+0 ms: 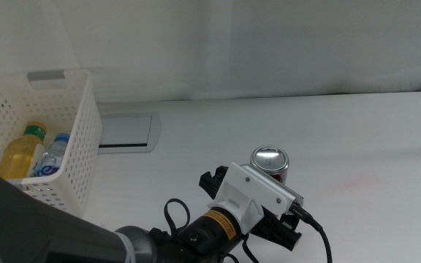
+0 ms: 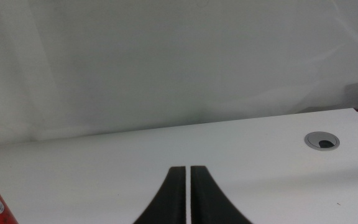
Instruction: Use arms to grab the bottles and put them into the dustbin to the left of the table.
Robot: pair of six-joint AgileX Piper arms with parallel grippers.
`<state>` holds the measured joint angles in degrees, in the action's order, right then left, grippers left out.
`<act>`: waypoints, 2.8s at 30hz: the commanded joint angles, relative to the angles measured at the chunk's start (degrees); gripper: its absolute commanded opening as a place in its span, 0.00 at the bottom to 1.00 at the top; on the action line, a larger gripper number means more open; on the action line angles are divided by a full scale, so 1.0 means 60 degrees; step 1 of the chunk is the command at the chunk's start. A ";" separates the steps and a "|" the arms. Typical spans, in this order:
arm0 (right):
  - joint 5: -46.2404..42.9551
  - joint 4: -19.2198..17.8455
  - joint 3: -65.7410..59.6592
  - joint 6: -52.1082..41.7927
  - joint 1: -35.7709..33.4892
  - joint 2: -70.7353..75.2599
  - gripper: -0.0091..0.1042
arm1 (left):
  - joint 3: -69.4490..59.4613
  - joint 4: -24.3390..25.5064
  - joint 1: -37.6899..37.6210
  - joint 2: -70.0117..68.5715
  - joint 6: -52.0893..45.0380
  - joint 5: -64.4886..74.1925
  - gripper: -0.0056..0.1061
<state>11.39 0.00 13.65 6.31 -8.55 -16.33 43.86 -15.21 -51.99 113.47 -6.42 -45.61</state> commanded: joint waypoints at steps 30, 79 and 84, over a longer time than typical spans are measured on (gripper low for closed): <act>0.0038 -0.0324 -0.0047 -0.0120 0.0092 0.0022 0.06 | 0.1303 -0.2598 0.1534 -0.3325 -0.3819 0.4658 0.03; -0.0247 -0.0324 -0.0047 -0.0120 0.0092 0.0022 0.06 | 0.4926 0.4882 0.8777 -0.2213 0.4405 1.4531 0.02; -0.0247 -0.0324 -0.0047 -0.0120 0.0092 0.0022 0.06 | 0.4926 0.4882 0.8777 -0.2134 0.4404 1.4592 0.08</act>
<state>10.47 -1.48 13.65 5.99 -8.55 -16.33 72.80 14.09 0.60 100.88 19.43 42.45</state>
